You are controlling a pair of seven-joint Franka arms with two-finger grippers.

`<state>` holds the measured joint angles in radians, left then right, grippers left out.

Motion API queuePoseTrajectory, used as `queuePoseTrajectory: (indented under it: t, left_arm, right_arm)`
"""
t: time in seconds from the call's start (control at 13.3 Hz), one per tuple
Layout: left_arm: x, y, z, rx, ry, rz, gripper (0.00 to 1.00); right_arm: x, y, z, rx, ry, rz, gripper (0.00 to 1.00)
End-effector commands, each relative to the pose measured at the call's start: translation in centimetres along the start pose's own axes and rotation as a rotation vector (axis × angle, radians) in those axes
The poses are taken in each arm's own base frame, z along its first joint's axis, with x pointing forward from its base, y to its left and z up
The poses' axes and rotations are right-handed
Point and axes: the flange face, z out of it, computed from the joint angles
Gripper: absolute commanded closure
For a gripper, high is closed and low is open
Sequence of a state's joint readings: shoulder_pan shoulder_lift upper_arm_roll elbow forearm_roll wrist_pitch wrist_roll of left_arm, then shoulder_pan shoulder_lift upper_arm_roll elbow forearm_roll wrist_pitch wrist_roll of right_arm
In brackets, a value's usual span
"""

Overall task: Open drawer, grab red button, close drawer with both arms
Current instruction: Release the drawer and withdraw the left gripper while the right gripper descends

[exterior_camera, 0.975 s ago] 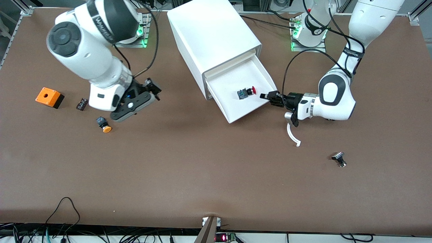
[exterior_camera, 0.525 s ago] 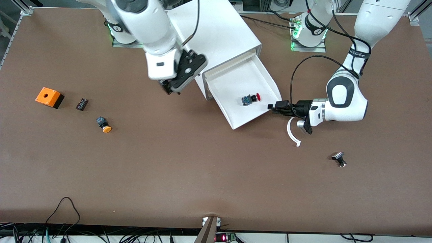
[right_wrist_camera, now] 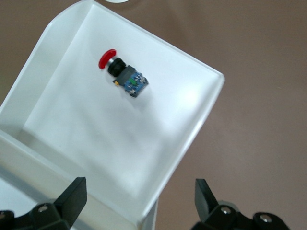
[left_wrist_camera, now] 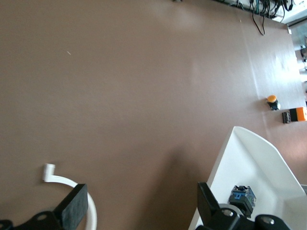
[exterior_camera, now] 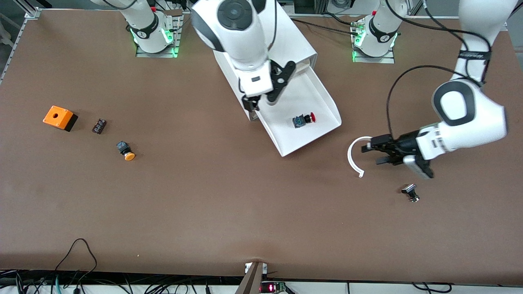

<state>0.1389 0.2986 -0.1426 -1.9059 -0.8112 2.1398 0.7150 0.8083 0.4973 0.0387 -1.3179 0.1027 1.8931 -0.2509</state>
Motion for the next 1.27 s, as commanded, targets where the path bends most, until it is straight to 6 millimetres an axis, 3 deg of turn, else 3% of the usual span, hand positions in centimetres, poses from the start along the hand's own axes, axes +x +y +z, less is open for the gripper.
queuePoseTrajectory:
  t: [0.0,0.22,0.38,0.53,0.6,0.75,0.9,1.12,1.2]
  left_arm:
    - [1.1,1.3,-7.6,0.173,0.012,0.116,0.0]
    - [1.3,3.0,-15.8,0.339,-0.112,0.184,0.0]
    - [0.7,3.9,-19.7,0.412,-0.179,0.121,0.0]
    - [0.1,6.4,-21.9,0.526,-0.237,-0.001,0.0]
    - [0.3,9.8,-22.0,0.641,-0.267,-0.092,0.0]
    - [0.5,12.0,-20.8,0.703,-0.266,-0.198,0.0]
    - [0.6,12.4,-20.3,0.709,-0.245,-0.254,0.0]
    - [0.9,12.6,-19.5,0.708,-0.241,-0.266,0.0]
    - [0.9,12.4,-19.6,0.709,-0.237,-0.268,0.0]
  right_arm:
    - [3.3,-0.9,2.9,-0.024,0.02,-0.09,0.0]
    - [3.9,-0.9,3.4,-0.028,0.054,-0.188,0.0]
    - [4.3,-0.7,3.5,-0.036,0.081,-0.313,0.0]
    - [4.7,-0.1,4.3,-0.044,0.079,-0.432,0.0]
    - [5.3,0.6,5.6,-0.044,0.069,-0.504,0.0]
    - [5.7,0.5,7.0,-0.056,0.055,-0.589,0.0]
    - [5.7,0.4,8.1,-0.089,0.015,-0.741,0.0]
    - [5.6,0.2,8.7,-0.089,-0.005,-0.839,0.0]
    - [5.8,-0.6,9.1,-0.092,-0.002,-0.866,0.0]
